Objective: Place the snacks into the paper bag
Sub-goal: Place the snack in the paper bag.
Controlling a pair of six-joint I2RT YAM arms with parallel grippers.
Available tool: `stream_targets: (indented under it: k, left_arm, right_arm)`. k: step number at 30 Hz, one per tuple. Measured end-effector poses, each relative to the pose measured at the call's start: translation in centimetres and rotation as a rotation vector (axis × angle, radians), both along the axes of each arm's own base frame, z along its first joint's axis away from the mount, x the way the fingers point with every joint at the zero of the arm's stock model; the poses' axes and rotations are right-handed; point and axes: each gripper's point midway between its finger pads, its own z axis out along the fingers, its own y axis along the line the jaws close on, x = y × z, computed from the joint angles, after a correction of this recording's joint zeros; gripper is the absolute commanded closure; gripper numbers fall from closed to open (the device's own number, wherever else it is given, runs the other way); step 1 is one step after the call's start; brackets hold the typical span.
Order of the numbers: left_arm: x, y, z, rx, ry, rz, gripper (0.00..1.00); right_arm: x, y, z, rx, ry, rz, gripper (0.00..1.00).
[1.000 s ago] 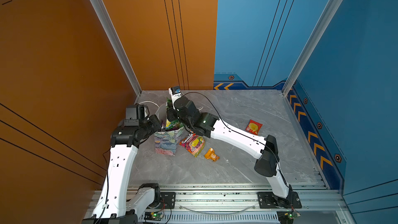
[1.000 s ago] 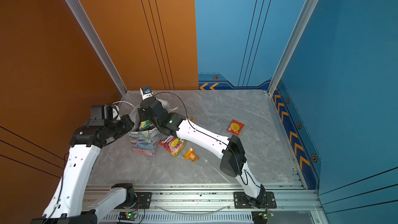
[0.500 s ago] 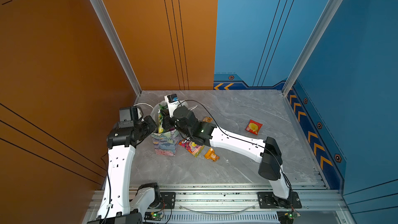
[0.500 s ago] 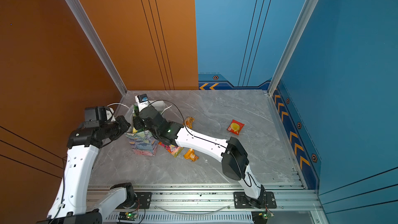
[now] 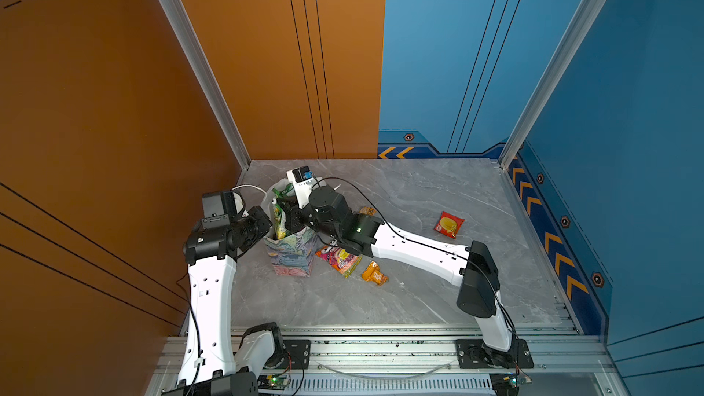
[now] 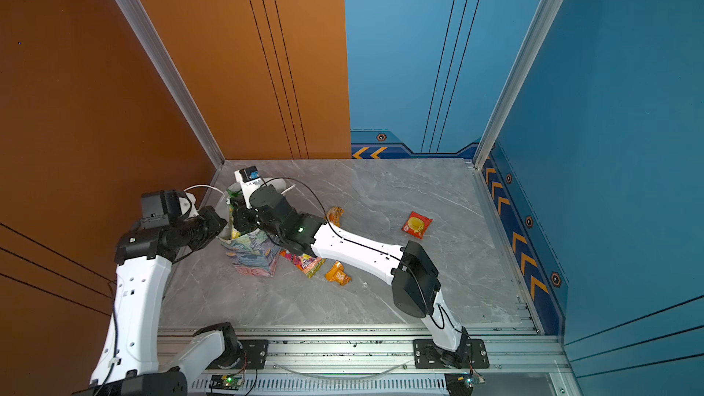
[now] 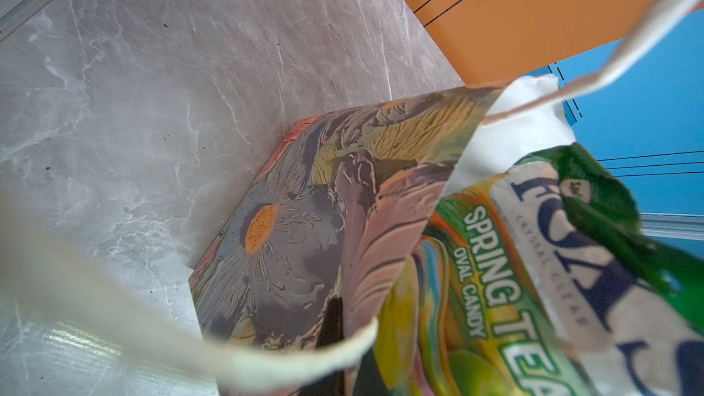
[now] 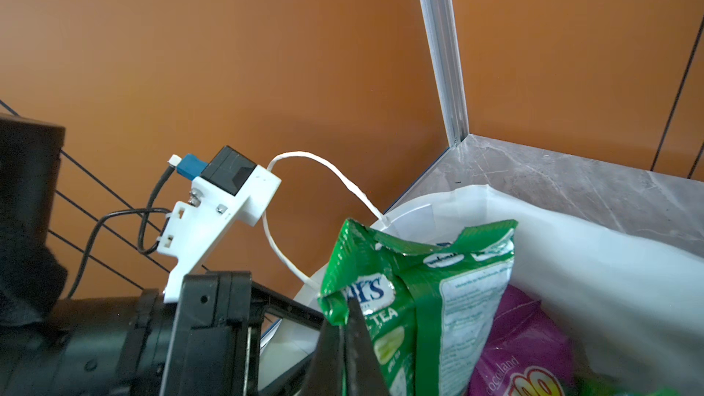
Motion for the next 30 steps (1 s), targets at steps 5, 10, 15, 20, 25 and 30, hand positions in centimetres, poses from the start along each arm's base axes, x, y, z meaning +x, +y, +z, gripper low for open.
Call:
stream_targets:
  k: [5, 10, 15, 20, 25, 30]
  left_arm:
    - [0.0, -0.1, 0.0, -0.001, 0.0, -0.004, 1.0]
    - [-0.1, -0.2, 0.1, -0.004, -0.005, -0.01, 1.0]
    - [-0.2, -0.3, 0.2, -0.005, -0.009, -0.012, 1.0]
    - [-0.3, -0.3, 0.1, -0.005, -0.01, -0.013, 1.0]
    - [-0.4, -0.3, 0.1, -0.005, -0.011, -0.013, 1.0]
    - [-0.4, -0.3, 0.1, -0.004, -0.011, -0.013, 1.0]
  right_arm:
    - [0.1, 1.4, -2.1, -0.024, 0.019, 0.039, 1.0]
    - [0.2, 1.9, -3.4, -0.043, 0.031, 0.048, 1.0]
    - [0.2, 1.9, -3.4, -0.039, 0.036, 0.046, 1.0]
    - [0.2, 1.9, -3.4, -0.036, 0.04, 0.048, 1.0]
    - [0.1, 2.0, -3.4, -0.036, 0.04, 0.049, 0.8]
    - [0.0, 1.4, -3.4, -0.061, 0.05, 0.043, 0.6]
